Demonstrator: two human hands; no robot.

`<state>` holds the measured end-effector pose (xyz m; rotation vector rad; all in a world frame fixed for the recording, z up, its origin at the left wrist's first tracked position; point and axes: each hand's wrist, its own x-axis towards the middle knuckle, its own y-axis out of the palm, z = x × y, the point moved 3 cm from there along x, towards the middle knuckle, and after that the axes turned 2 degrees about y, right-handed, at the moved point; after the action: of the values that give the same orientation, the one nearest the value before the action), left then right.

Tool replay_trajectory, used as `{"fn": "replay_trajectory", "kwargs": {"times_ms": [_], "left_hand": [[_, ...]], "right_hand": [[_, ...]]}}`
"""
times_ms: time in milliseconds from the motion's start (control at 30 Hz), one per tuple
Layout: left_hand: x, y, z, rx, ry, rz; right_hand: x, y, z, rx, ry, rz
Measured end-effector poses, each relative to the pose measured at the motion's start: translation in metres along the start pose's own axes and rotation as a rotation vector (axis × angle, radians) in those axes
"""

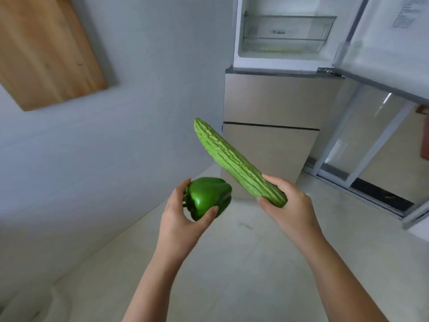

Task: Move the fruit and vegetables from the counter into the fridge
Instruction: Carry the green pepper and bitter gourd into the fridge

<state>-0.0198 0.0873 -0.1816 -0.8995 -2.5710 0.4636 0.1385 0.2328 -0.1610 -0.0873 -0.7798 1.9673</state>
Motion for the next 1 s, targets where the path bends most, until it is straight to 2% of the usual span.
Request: {"fn": "replay_trajectory", "kwargs": {"times_ms": [267,433,767,1000], "left_hand": [[0.110,0.071,-0.020,-0.092,0.079,0.130],[0.189,0.132,-0.048,-0.156,0.150,0.171],[0.341,0.241,-0.122,-0.270,0.254,0.117],[0.420,0.274,-0.138,-0.279,0.298,0.103]], "right_hand": [[0.087,-0.028,-0.045,-0.003,0.116,-0.092],[0.168,-0.057,-0.074,-0.001,0.103,-0.151],[0.341,-0.133,-0.112,-0.046,0.057,-0.221],[0.433,-0.141,-0.111,-0.085,-0.021,-0.207]]}}
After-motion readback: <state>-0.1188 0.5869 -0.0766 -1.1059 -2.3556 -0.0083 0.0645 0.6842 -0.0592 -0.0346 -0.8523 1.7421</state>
